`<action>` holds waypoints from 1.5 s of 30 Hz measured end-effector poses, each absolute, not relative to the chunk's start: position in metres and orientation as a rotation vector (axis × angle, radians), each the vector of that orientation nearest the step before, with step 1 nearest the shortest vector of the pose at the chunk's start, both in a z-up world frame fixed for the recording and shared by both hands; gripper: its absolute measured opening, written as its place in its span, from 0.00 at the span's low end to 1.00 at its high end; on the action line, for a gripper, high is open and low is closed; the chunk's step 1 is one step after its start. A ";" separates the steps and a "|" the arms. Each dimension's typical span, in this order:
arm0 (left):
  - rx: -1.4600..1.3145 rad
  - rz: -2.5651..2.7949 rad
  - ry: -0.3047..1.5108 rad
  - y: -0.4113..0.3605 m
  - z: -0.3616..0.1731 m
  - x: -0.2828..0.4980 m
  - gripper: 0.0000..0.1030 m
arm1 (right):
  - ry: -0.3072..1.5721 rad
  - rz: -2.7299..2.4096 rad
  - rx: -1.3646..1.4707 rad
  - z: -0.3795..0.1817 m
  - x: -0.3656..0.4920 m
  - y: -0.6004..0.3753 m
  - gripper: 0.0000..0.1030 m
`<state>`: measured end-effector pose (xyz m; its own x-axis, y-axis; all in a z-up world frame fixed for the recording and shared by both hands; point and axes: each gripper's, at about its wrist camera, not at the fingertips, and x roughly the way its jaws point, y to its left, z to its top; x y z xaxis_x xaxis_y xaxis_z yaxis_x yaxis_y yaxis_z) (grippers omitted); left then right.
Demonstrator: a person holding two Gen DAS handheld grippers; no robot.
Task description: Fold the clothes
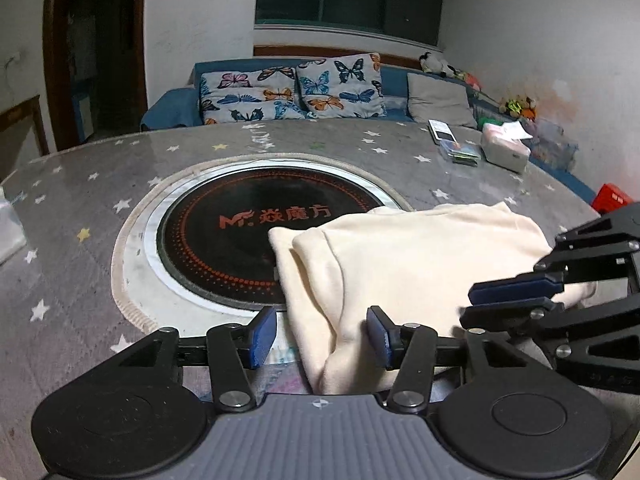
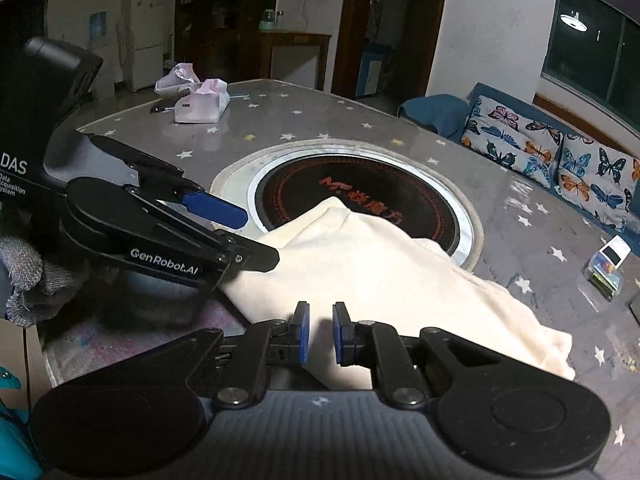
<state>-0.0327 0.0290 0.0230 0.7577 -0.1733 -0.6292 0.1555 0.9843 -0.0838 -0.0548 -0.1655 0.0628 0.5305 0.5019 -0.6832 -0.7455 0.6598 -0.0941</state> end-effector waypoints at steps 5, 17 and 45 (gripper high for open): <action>-0.040 -0.181 0.680 0.033 0.026 -0.037 0.52 | 0.684 0.768 -0.418 0.059 -0.055 -0.162 0.11; -0.218 -0.077 0.725 0.082 0.034 -0.028 0.56 | 0.639 0.885 -0.507 0.066 -0.070 -0.124 0.24; -0.400 -0.099 0.792 0.082 0.032 -0.005 0.67 | 0.595 0.867 -0.663 0.036 -0.076 -0.083 0.24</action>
